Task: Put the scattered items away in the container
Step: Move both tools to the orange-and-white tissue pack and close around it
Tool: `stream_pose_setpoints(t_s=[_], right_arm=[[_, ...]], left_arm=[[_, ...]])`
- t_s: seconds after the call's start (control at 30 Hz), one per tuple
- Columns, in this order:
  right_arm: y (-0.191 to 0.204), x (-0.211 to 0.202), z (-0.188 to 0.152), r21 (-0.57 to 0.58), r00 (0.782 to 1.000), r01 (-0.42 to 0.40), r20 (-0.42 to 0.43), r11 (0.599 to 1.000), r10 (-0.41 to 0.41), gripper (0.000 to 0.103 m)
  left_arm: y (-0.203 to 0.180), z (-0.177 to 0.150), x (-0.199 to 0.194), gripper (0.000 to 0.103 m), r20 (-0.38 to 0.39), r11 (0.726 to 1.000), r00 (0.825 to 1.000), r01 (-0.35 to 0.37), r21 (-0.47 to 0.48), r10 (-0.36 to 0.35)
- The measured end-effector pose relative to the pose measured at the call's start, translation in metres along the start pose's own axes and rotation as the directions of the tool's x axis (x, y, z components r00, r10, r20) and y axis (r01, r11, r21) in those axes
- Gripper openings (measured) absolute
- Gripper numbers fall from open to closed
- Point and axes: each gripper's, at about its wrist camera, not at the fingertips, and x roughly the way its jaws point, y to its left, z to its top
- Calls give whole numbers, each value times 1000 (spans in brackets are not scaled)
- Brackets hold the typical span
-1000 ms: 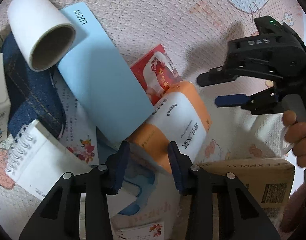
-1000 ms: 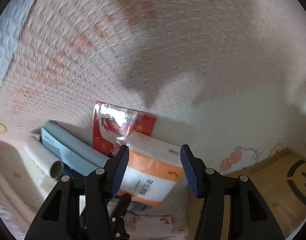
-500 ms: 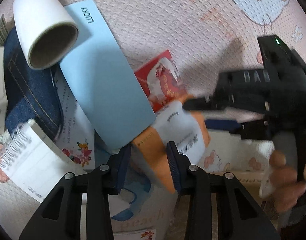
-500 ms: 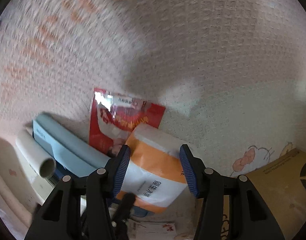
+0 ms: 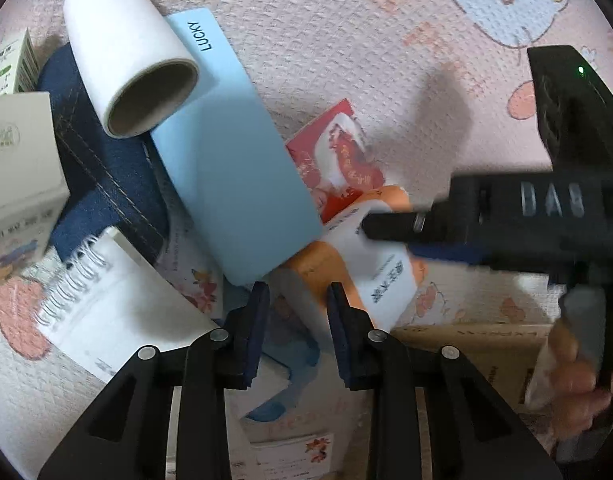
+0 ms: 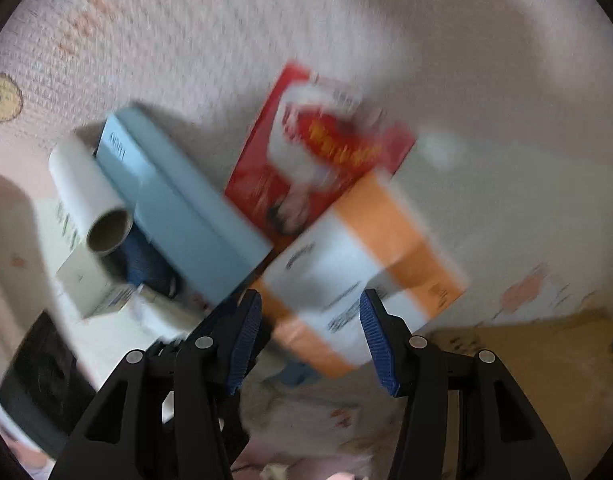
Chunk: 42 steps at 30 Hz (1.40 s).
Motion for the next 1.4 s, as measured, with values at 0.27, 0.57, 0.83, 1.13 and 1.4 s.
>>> stream_pose_setpoints(t_s=[0.27, 0.57, 0.83, 1.13, 1.4], right_arm=[[-42, -19, 16, 235, 989, -29, 146, 972, -6, 30], [-90, 7, 4, 343, 989, -108, 133, 933, 65, 23], [-67, 9, -16, 216, 993, -71, 110, 974, 48, 23], [-51, 14, -60, 134, 995, -95, 48, 986, 90, 24], [-25, 10, -94, -44, 987, -142, 64, 989, 144, 26]], left_arm=[[1, -4, 12, 33, 11, 996, 998, 58, -64, -57], [0, -11, 32, 33, 15, 996, 998, 64, -66, -63], [26, -21, 11, 33, 4, 996, 999, 40, -82, -40], [49, -40, -16, 33, -23, 997, 1000, -14, -77, 13], [71, -48, -39, 33, -3, 999, 999, -45, 2, 45]])
